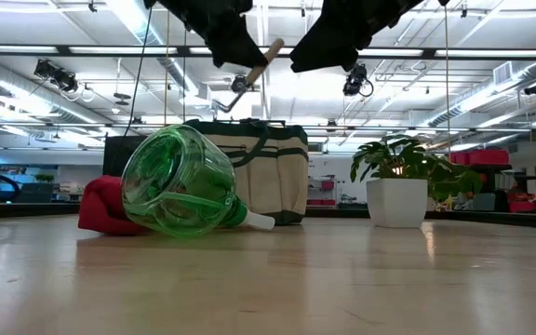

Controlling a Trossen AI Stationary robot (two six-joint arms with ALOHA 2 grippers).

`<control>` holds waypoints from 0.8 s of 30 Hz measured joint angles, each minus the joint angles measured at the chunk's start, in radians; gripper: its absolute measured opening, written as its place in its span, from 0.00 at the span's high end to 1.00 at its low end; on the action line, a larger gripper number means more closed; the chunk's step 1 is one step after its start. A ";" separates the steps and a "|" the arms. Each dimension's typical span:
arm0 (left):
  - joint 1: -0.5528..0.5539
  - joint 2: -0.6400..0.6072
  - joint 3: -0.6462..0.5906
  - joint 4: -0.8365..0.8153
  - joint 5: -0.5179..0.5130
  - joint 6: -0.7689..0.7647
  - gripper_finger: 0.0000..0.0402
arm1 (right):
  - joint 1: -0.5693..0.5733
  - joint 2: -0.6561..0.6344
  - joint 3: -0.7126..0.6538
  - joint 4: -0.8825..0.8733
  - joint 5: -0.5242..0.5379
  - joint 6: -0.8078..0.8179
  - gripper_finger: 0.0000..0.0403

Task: Pick & Place Garden tools in Gardening bag
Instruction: Put the light brown hand rake into the green gardening bag

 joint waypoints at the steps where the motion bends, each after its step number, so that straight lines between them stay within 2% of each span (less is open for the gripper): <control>1: 0.006 0.011 0.000 0.003 0.003 0.001 0.83 | 0.000 0.000 0.000 0.000 0.000 0.000 0.62; 16: 0.062 0.109 0.000 0.006 0.080 0.006 0.83 | 0.000 0.001 0.000 0.002 0.000 0.002 0.62; 24: 0.063 0.110 0.000 -0.078 0.072 0.044 0.82 | 0.000 0.001 0.000 0.003 0.000 0.002 0.62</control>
